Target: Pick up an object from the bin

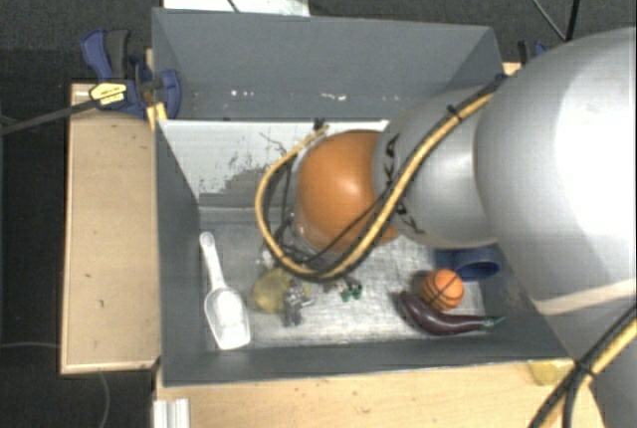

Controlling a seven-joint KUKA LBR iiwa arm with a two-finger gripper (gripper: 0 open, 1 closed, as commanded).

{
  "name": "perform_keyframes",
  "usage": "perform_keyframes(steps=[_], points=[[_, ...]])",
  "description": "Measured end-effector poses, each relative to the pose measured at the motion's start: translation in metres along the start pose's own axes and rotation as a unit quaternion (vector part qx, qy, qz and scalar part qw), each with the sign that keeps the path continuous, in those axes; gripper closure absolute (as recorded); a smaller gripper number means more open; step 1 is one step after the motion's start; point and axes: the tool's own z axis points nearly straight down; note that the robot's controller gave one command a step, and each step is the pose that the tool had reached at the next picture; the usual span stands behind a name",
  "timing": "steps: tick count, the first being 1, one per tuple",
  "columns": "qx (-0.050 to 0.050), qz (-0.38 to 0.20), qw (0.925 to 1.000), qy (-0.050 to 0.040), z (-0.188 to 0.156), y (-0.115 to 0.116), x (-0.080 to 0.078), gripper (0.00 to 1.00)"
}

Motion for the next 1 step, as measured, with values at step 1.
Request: perform_keyframes(steps=[1], points=[[0.000,0.001,1.0000,0.0003,-0.0011,-0.0002,0.0003,1.00]])
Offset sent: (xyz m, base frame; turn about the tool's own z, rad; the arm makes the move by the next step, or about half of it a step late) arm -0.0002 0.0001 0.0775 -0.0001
